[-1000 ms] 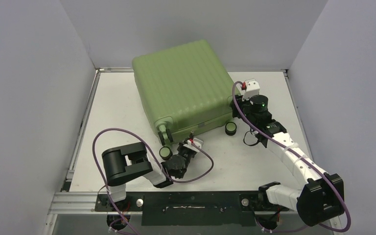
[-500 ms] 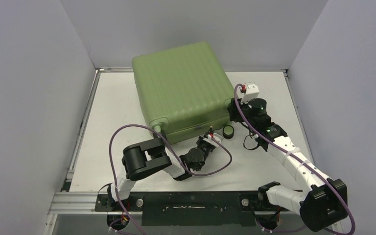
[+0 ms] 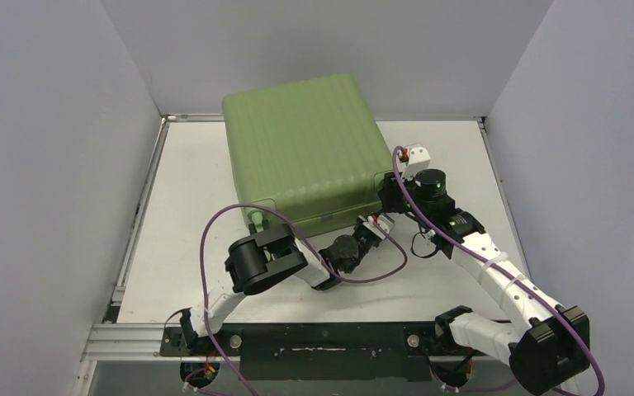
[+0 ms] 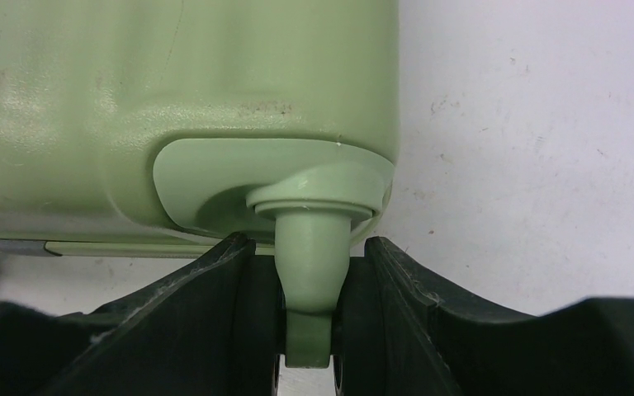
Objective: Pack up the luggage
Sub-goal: Zip the luggage at the center of the board.
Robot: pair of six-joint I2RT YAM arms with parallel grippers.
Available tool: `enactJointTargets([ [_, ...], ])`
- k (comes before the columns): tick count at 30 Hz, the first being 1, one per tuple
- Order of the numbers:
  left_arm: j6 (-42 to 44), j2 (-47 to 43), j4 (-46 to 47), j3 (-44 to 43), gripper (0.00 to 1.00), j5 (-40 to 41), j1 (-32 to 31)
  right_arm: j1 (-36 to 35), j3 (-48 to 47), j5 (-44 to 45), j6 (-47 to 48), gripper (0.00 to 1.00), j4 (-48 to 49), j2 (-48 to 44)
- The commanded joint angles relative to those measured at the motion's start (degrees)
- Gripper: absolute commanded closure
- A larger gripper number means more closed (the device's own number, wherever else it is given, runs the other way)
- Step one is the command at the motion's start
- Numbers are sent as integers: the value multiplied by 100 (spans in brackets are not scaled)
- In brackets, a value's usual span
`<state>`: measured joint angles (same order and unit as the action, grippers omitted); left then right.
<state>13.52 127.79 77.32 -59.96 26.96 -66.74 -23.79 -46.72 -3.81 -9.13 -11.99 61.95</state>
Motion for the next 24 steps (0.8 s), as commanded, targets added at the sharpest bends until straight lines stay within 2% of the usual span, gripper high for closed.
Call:
enactJointTargets([
  [1, -459, 278, -338, -518, 100, -2246, -377, -503, 127, -1956, -475, 100, -432, 207],
  [7, -574, 576, -517, -969, 100, -2564, -357, -539, 163, -2481, -791, 100, -183, 292],
  [16, -939, 815, -428, -1341, 99, -2694, -254, -568, 295, -2727, -916, 100, -41, 399],
  [18, -935, 687, -430, -1151, 84, -2696, -243, -575, 269, -2681, -917, 100, -90, 386],
  [21, -940, 329, -94, -548, 52, -2488, -234, -567, 193, -2470, -876, 100, -207, 286],
  [22, -967, 188, 39, -309, 45, -2407, -234, -571, 153, -2414, -869, 100, -248, 263],
  [24, -942, -164, 173, 179, 36, -2220, -267, -577, 86, -2346, -865, 100, -294, 229],
])
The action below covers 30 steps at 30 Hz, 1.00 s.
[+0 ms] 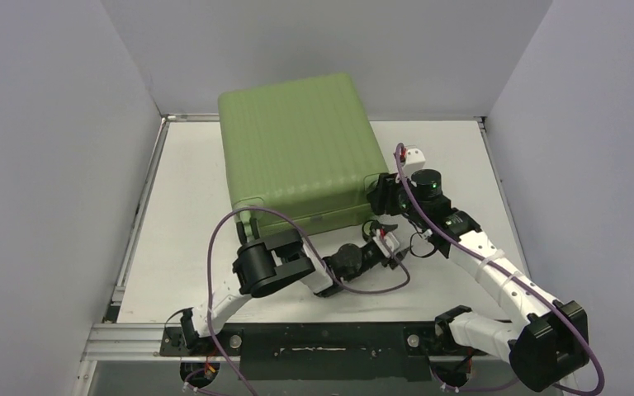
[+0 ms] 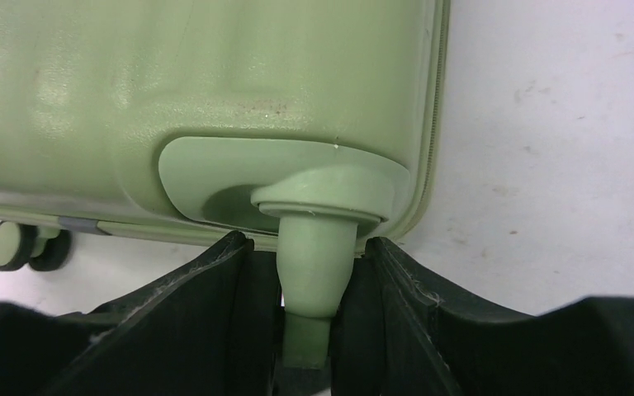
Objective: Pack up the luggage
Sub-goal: Zip the luggage at the center of the board, then move the luggage to the center of the board.
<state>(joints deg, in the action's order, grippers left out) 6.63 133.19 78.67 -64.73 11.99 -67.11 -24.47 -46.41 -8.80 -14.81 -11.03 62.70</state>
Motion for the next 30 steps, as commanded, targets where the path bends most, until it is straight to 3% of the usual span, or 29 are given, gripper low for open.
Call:
enactJointTargets([
  [1, -163, -951, 52, 915, 33, -624, -277, -519, 24, -1795, -322, 100, -407, 122],
  [3, -121, -1369, 189, 1463, 25, -519, -378, -538, -34, -1607, -344, 100, -484, 44],
  [4, -88, -1598, 180, 1742, 6, -448, -434, -539, -49, -1545, -334, 100, -524, -4],
  [5, -54, -1858, 107, 1978, 3, -302, -517, -548, -66, -1496, -330, 100, -563, -55],
  [10, 219, -3444, -1041, 2984, 3, 892, -1220, -696, -36, -1423, -648, 100, -514, -322],
  [13, -119, -4589, -2143, 3320, 3, 1460, -1442, -924, 122, -1326, -997, 100, -214, -408],
  [19, -1222, -7017, -4949, 3388, 3, 3119, -1484, -1840, 627, -462, -1785, 100, 813, -398],
  [24, -1330, -8415, -5964, 3330, 3, 4723, -1431, -2712, 544, -21, -2006, 100, 1432, 230],
  [25, -1264, -8632, -6010, 3339, 3, 4960, -1411, -2809, 430, -93, -1944, 94, 1392, 403],
  [26, -1156, -8797, -6027, 3343, 3, 5207, -1390, -2861, 310, -258, -1847, 79, 1351, 518],
  [27, -1056, -8932, -6056, 3319, 3, 5446, -1366, -2889, 187, -489, -1741, 54, 1258, 615],
  [30, -705, -9207, -6199, 3137, 3, 5867, -1166, -2958, -340, -197, -1442, 21, 427, 506],
])
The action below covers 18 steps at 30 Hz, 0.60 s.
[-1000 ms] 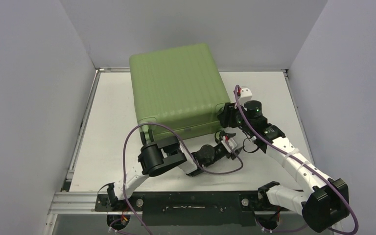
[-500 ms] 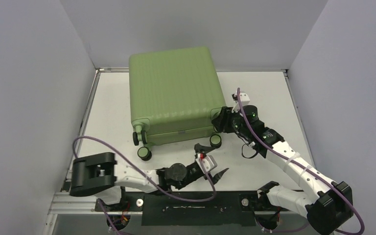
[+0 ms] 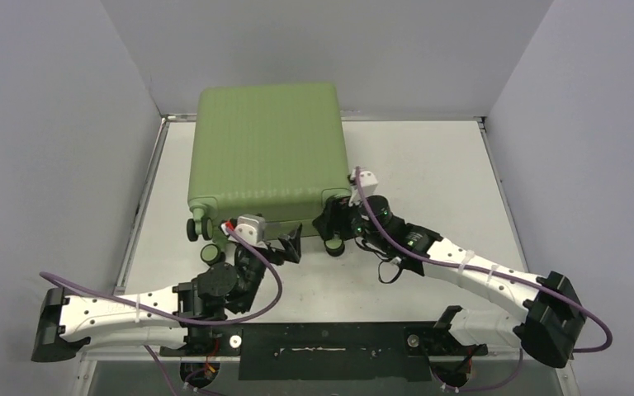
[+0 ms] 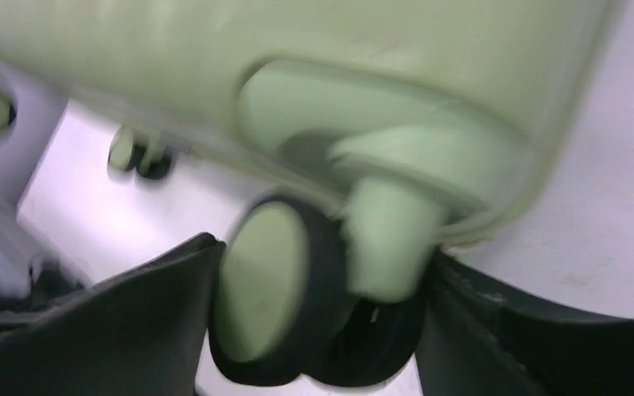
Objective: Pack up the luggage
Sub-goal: Move the luggage to the center of the board.
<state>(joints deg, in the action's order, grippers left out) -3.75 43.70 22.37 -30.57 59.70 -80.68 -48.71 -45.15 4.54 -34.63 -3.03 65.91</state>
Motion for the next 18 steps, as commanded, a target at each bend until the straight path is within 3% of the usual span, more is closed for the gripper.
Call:
enactJointTargets([
  [1, 347, -313, -702, -373, 3, 1096, 323, -520, -656, -1414, 641, 3, -607, 95],
  [6, -439, -277, -2060, -1121, 3, -226, 1656, -256, -1523, -920, 1173, 0, -1532, -266],
  [10, -1381, 42, -2887, -1657, 3, -1571, 2489, 604, -1468, -845, 1140, 0, -1408, -745],
  [15, -2392, 730, -3183, -2288, 3, -2911, 2583, 1231, -1167, -498, 868, 0, -1238, -1346],
  [18, -3087, 1302, -3475, -2691, 3, -3086, 2341, 1253, -983, -9, 746, 0, -1216, -1740],
])
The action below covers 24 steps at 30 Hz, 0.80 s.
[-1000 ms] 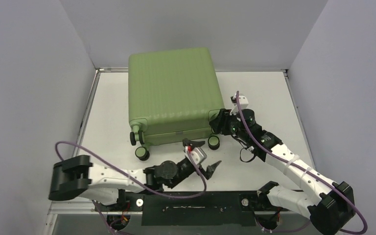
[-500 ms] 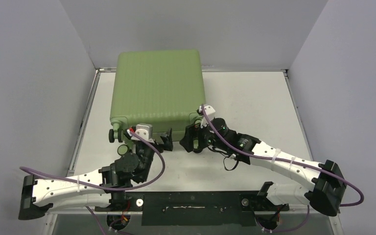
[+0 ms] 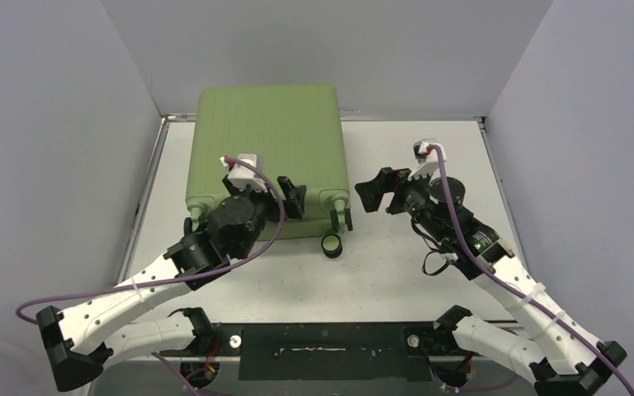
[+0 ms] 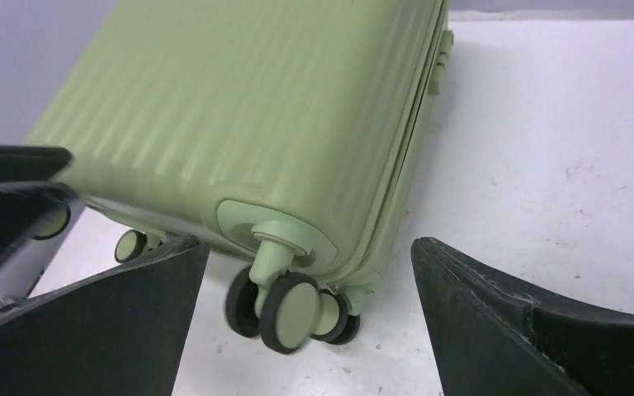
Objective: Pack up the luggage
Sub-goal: Move the luggage to the center of the board.
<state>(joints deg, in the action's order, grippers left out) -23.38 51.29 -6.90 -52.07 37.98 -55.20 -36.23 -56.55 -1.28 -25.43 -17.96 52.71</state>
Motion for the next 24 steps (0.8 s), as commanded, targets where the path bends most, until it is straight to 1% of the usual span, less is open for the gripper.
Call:
enactJointTargets([
  [1, -1339, 690, -600, -621, 3, -707, -396, 11, 196, 773, -231, 0, 227, -524],
  [4, -1839, 1170, -871, -1020, 3, -103, -1029, 24, 260, 1049, -310, 0, 4, -711],
  [7, -2096, 1616, -1224, -1516, 3, 201, -1432, 37, 272, 1129, -398, 0, -208, -844],
  [11, -2608, 2287, -2051, -2299, 3, 130, -1463, 45, 320, 1188, -491, 0, -382, -1023],
  [14, -2707, 2737, -2312, -2555, 3, 39, -1501, 46, 355, 1235, -550, 0, -487, -1135],
  [19, -2710, 3368, -2624, -2892, 3, 218, -1471, 46, 420, 1202, -606, 0, -621, -1325],
  [24, -2462, 3786, -2850, -3167, 3, 494, -1432, 46, 410, 1128, -628, 0, -745, -1510],
])
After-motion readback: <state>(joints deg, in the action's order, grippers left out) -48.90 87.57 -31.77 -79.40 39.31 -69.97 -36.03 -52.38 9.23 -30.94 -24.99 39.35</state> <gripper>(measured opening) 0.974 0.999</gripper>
